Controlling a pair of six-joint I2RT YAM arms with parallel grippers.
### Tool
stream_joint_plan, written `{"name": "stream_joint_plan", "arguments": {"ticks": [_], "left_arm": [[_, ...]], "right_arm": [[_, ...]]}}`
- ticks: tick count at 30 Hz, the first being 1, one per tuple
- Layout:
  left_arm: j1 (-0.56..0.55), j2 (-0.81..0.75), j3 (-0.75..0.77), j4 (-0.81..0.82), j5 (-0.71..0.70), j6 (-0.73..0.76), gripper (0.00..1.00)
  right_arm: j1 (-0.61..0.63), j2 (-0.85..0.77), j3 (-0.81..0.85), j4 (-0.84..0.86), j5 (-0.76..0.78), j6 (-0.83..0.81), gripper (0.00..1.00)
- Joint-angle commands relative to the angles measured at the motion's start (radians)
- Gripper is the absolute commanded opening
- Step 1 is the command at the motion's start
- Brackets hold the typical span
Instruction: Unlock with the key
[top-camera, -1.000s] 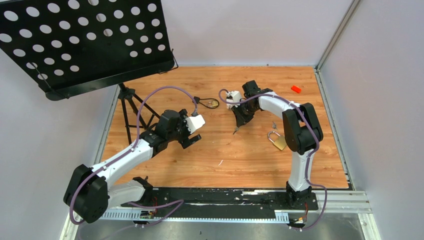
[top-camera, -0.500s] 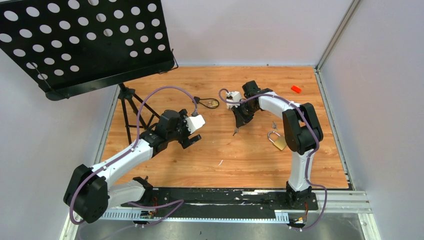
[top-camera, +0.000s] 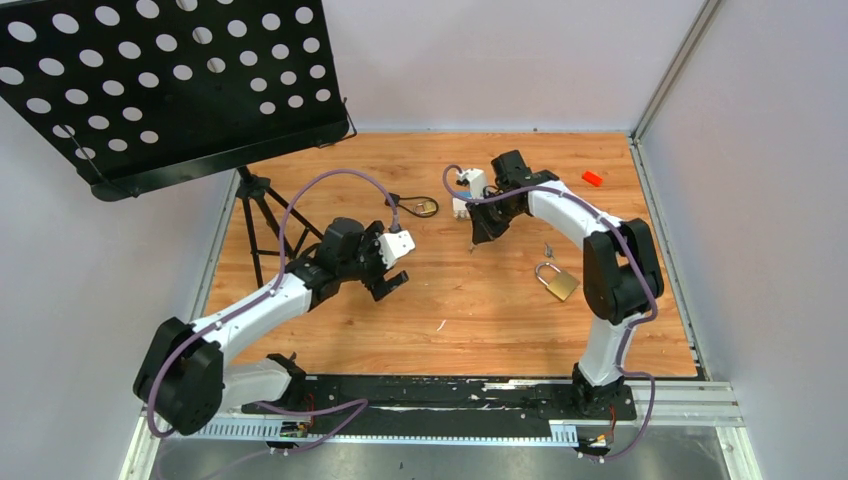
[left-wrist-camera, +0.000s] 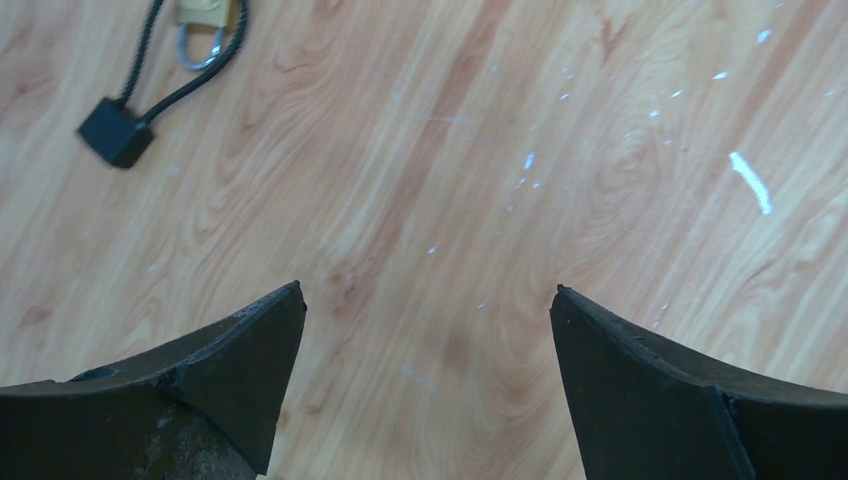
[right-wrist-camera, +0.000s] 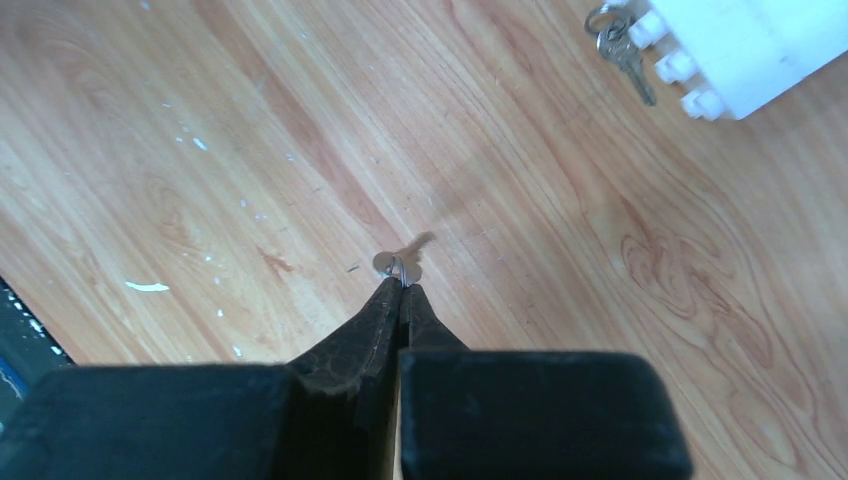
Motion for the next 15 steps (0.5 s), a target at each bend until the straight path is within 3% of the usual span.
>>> {"name": "stream_joint_plan", "arguments": {"ticks": [1,9,15], "left_arm": [[-0.009,0.075,0.095,0.073,0.178,-0.082,0.98],[-0.035,0.249,0.277,0.221,0.247,-0.241,0.94],[-0.039,0.316,0.214,0.59,0.335,-0.329,0.89]], "right_arm": [[-0.002,-0.125,0.026,0.004,-0.063,0.03,0.0],[-0.001,-0.262,0.039,0.019,-0.122,0.09,0.0],[-0.002,-0.331,0.057,0.046,-0.195,0.153,0.0]]}}
